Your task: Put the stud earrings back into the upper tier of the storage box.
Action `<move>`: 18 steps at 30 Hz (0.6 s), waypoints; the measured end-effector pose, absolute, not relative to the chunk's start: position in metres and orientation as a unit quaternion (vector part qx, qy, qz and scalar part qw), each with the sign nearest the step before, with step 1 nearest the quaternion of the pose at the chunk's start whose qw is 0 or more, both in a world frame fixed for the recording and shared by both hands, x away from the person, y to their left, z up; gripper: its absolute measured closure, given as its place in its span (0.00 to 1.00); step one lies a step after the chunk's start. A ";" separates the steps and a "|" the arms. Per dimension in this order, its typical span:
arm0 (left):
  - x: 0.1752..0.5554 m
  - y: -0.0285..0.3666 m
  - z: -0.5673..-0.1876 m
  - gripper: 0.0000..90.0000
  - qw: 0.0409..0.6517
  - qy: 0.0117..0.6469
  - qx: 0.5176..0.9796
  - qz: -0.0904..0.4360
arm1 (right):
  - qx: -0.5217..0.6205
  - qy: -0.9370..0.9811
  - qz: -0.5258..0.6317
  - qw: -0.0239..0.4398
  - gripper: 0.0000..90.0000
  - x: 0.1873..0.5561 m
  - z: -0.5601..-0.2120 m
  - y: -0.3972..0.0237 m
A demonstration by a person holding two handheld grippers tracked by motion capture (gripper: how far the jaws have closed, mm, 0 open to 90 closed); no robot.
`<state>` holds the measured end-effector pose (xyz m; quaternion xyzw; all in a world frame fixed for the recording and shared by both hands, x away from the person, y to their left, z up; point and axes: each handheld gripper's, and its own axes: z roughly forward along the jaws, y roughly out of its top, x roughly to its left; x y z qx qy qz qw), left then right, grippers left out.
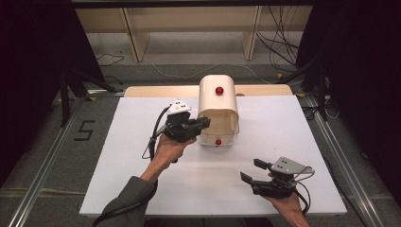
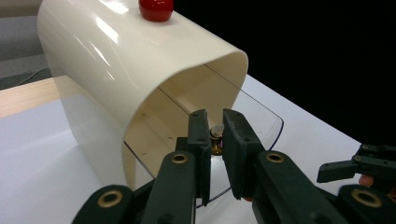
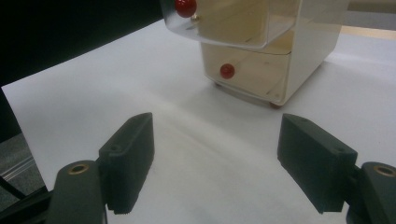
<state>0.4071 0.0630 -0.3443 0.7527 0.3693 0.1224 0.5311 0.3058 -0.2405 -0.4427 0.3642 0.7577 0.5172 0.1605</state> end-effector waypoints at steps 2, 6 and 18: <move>0.408 0.061 -0.345 0.90 0.528 0.370 0.754 0.122 | 0.364 0.758 0.517 0.161 0.31 0.306 -0.443 -0.241; 0.409 0.058 -0.347 0.90 0.524 0.371 0.757 0.121 | 0.364 0.758 0.517 0.161 0.31 0.306 -0.443 -0.241; 0.413 0.051 -0.353 0.89 0.507 0.374 0.768 0.116 | 0.363 0.758 0.517 0.162 0.31 0.306 -0.443 -0.241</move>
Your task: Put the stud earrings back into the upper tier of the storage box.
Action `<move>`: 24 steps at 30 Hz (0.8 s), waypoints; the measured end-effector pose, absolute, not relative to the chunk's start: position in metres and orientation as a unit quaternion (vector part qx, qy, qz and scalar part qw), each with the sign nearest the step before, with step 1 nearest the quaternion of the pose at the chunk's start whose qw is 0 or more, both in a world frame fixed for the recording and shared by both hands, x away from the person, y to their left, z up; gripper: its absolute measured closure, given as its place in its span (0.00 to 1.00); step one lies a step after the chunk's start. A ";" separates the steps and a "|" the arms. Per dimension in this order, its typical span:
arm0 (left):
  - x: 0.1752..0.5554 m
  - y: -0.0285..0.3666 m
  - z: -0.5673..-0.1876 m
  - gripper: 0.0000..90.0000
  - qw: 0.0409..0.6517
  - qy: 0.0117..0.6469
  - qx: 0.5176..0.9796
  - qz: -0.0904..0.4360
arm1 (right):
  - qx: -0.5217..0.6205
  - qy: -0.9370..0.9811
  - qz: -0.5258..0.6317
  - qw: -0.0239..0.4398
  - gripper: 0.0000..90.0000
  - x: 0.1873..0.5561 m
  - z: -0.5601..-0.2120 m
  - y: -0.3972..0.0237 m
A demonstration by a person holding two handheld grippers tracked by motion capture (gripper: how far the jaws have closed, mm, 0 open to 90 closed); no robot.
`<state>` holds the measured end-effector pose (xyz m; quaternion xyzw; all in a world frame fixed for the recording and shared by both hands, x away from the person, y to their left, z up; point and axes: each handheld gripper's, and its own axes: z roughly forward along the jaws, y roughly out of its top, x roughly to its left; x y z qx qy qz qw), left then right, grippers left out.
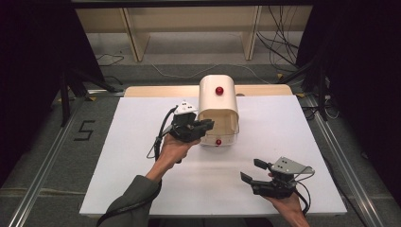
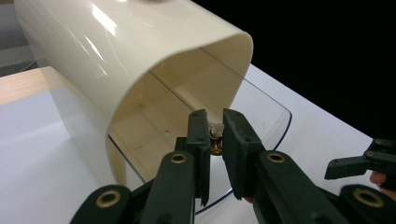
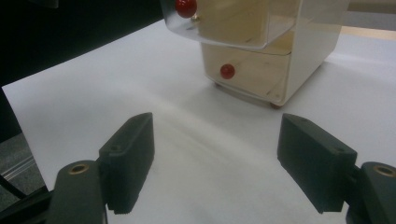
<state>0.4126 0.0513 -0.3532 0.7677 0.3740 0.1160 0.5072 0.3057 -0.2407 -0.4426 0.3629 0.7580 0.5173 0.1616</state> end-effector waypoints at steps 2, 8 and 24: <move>0.413 0.051 -0.354 0.88 0.503 0.374 0.771 0.113 | 0.362 0.758 0.517 0.162 0.31 0.306 -0.443 -0.241; 0.411 0.050 -0.355 0.81 0.495 0.367 0.780 0.109 | 0.362 0.759 0.517 0.162 0.31 0.306 -0.443 -0.241; 0.395 0.067 -0.347 0.40 0.525 0.346 0.770 0.108 | 0.364 0.759 0.516 0.160 0.31 0.306 -0.443 -0.240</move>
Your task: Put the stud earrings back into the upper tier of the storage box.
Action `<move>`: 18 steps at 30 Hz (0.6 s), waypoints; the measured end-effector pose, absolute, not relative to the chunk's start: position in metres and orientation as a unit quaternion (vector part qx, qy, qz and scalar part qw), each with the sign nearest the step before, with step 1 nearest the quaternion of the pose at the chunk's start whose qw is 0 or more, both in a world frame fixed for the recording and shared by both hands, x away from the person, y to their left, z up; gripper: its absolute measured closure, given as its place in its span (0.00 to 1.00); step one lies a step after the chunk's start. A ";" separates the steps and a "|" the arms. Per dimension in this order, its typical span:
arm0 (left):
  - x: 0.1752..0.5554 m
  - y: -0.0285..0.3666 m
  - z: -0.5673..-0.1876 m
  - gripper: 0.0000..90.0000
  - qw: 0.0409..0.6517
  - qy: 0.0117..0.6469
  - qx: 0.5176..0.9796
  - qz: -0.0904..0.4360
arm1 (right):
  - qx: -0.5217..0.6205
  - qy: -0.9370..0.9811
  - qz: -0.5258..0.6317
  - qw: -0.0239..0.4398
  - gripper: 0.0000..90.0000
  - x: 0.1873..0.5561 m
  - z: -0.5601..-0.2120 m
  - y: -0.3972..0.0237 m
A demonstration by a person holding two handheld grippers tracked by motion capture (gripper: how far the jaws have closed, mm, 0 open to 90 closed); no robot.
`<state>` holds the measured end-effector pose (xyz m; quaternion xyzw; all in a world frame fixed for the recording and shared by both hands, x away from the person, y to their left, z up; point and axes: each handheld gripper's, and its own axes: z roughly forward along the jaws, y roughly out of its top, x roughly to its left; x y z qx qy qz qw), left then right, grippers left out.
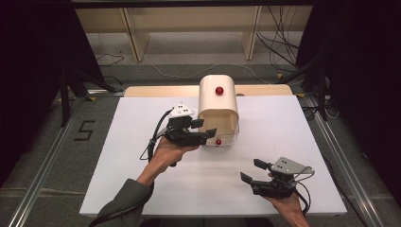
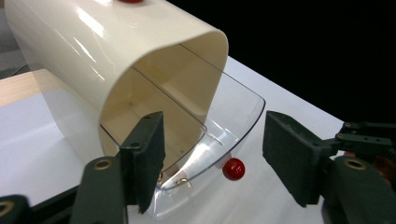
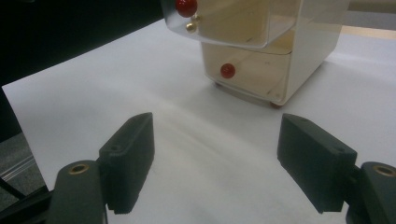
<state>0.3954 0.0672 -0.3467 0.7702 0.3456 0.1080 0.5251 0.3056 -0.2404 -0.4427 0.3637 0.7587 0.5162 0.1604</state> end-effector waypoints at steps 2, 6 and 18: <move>0.394 0.072 -0.349 0.37 0.531 0.343 0.767 0.109 | 0.363 0.759 0.516 0.160 0.31 0.305 -0.443 -0.240; 0.390 0.079 -0.354 0.34 0.540 0.343 0.761 0.112 | 0.364 0.759 0.516 0.160 0.31 0.306 -0.443 -0.240; 0.381 0.091 -0.368 0.27 0.551 0.335 0.754 0.123 | 0.363 0.759 0.517 0.158 0.31 0.306 -0.443 -0.240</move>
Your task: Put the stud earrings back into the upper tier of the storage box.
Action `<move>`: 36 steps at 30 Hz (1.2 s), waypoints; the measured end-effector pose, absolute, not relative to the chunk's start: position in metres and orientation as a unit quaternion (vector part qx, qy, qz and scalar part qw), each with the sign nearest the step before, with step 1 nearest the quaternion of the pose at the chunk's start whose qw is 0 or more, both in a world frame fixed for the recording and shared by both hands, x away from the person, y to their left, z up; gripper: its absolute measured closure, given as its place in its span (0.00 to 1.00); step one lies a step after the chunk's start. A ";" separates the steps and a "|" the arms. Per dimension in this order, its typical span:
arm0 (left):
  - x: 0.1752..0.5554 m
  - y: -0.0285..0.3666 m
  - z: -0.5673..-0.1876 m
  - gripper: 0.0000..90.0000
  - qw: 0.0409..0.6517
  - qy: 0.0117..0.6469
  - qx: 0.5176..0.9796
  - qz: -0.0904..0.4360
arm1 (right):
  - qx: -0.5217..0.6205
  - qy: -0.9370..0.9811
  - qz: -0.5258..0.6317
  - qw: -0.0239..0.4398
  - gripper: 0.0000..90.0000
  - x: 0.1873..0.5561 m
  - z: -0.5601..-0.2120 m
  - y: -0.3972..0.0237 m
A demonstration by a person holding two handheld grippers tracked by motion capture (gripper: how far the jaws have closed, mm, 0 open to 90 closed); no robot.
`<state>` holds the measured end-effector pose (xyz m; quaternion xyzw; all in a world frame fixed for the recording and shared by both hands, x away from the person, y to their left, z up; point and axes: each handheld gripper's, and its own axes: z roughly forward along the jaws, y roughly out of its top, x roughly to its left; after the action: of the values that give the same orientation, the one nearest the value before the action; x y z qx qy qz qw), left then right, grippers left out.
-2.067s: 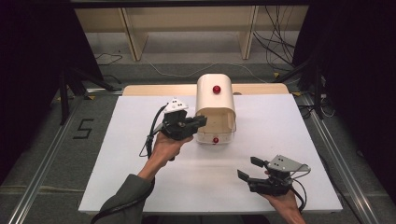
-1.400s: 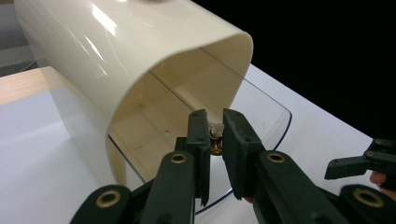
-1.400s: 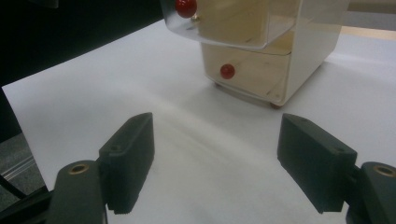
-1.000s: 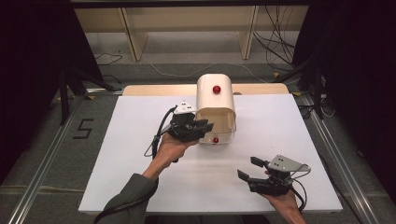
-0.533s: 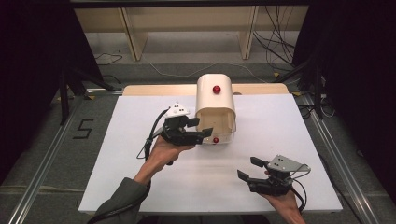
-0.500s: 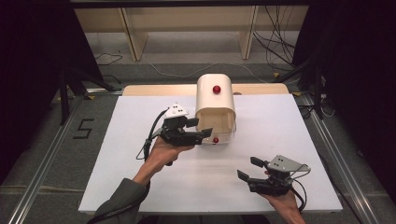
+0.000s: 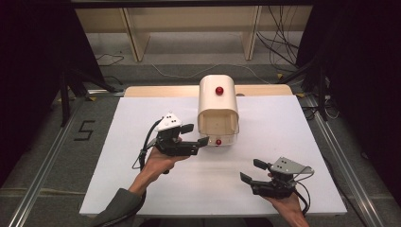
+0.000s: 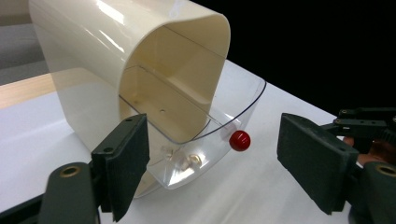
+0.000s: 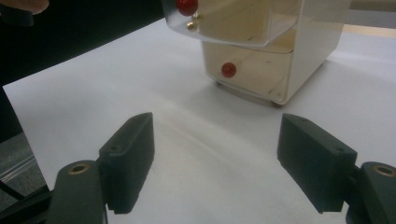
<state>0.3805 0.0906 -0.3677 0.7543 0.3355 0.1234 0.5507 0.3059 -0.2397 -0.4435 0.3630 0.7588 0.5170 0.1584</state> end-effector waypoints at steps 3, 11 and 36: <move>0.379 0.094 -0.370 0.26 0.553 0.337 0.752 0.124 | 0.363 0.759 0.517 0.157 0.31 0.306 -0.444 -0.240; 0.373 0.102 -0.377 0.25 0.555 0.337 0.749 0.133 | 0.361 0.760 0.518 0.156 0.31 0.306 -0.444 -0.240; 0.349 0.128 -0.406 0.19 0.549 0.337 0.750 0.149 | 0.355 0.763 0.518 0.154 0.31 0.305 -0.443 -0.238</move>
<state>0.3488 0.1281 -0.4064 0.7504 0.3368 0.1490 0.5489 0.3047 -0.2377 -0.4433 0.3554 0.7629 0.5177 0.1537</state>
